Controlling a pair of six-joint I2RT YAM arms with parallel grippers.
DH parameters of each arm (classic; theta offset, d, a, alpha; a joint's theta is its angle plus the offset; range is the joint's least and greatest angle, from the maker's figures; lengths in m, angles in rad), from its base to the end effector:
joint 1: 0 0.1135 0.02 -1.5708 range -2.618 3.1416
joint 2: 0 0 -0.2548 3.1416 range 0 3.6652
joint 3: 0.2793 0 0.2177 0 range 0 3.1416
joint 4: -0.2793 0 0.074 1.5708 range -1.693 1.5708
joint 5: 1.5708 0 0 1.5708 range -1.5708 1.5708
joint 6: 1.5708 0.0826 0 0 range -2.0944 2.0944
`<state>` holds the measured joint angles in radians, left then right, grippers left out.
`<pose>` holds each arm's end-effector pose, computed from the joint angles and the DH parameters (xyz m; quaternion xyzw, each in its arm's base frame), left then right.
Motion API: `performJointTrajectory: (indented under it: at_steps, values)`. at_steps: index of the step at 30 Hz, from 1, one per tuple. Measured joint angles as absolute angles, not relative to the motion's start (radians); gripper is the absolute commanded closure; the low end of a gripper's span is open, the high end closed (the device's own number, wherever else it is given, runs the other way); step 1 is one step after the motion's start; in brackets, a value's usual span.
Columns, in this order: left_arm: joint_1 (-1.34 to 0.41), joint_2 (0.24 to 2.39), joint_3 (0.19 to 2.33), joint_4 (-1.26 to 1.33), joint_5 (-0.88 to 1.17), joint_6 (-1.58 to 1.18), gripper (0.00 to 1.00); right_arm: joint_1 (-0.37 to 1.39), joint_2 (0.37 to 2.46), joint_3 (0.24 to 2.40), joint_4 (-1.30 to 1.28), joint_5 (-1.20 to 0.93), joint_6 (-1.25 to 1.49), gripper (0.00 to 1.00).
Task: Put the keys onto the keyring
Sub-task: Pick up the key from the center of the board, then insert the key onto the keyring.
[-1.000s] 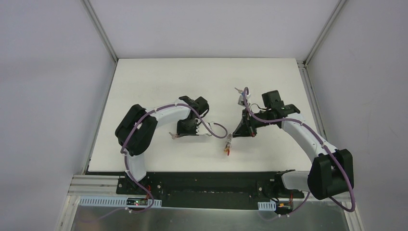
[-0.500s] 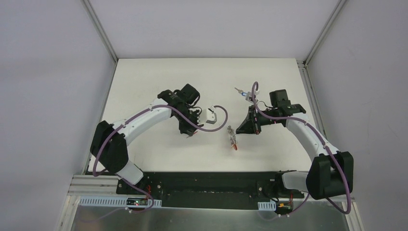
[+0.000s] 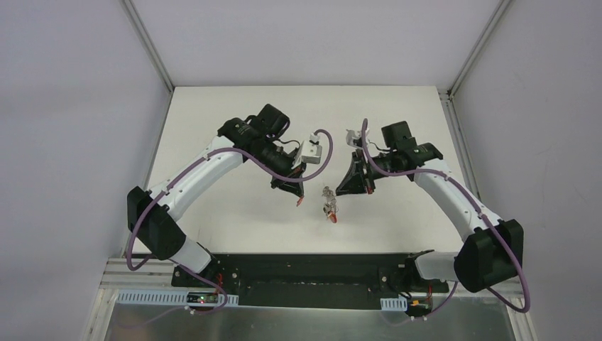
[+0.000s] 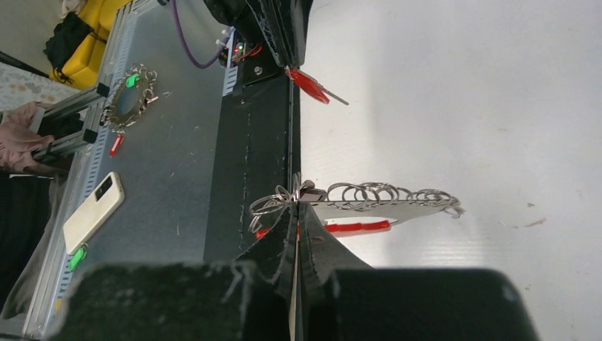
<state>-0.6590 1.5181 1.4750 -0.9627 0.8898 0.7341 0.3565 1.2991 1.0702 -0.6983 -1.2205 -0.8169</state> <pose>0.1866 -0.2257 0.3125 0.6482 0.5880 -0.4036 0.2670 0.1889 0.1531 0.2880 -0.5813 0.5471 0.4702 0.3764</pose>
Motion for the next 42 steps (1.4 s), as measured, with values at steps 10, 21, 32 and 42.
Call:
performJointTrajectory:
  at_steps: [10,21,32,42]
  values:
    - [-0.659,1.422,1.353,-0.729,0.973,0.558,1.0,0.478,1.343,1.083,-0.672,-1.216,-0.787,1.0]
    - [-0.659,1.389,1.247,-0.396,1.074,0.242,1.0,0.537,1.362,1.09,-0.56,-1.251,-0.692,1.0]
    - [-0.659,1.388,1.214,-0.35,1.129,0.23,1.0,0.54,1.364,1.09,-0.534,-1.264,-0.669,1.0]
    - [-0.661,1.387,1.213,-0.421,1.144,0.345,1.0,0.541,1.364,1.09,-0.534,-1.274,-0.668,1.0]
